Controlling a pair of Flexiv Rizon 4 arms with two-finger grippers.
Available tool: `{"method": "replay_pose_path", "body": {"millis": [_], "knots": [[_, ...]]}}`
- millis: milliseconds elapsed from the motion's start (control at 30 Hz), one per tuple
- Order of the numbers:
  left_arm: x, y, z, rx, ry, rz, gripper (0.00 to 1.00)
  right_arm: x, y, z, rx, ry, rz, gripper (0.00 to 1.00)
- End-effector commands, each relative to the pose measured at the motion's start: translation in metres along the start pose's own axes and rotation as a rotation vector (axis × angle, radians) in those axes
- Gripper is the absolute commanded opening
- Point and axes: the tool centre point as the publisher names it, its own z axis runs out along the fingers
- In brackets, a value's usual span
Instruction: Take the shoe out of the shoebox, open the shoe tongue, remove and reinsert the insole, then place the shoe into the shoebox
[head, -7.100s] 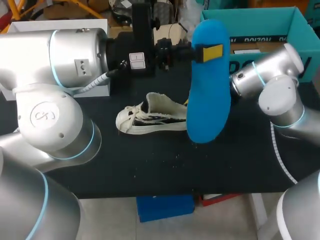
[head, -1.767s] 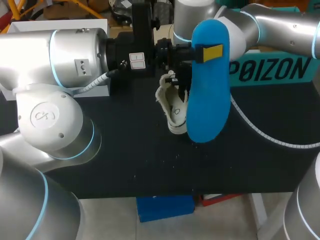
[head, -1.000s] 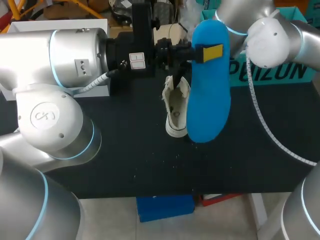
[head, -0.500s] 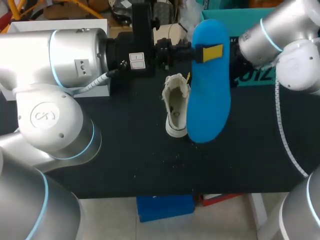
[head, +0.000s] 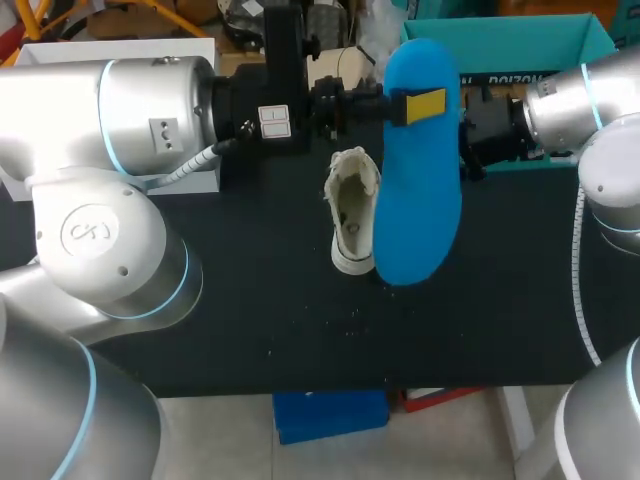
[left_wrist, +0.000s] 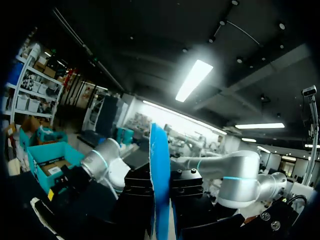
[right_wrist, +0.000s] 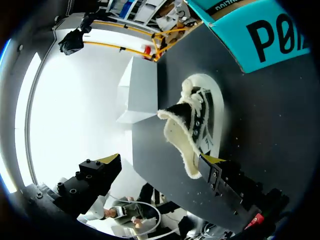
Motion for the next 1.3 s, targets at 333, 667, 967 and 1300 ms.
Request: {"method": "replay_pose_path", "body": {"millis": [333, 667, 967, 1300], "knots": [[0.001, 0.001, 0.001, -0.001, -0.005, -0.001, 0.0, -0.001, 0.007, 0.0, 0.017, 0.257, 0.031, 1.0], [0.001, 0.001, 0.001, -0.001, -0.005, -0.001, 0.0, -0.001, 0.01, -0.008, 0.02, 0.376, 0.046, 1.0], [0.005, 0.006, 0.004, 0.039, 0.08, 0.275, 0.0, 0.003, 0.01, -0.012, -0.012, 0.382, 0.005, 1.0], [-0.024, 0.053, 0.002, 0.013, 0.074, 0.271, 0.0, 0.003, 0.01, -0.012, -0.012, 0.382, 0.005, 1.0]]}}
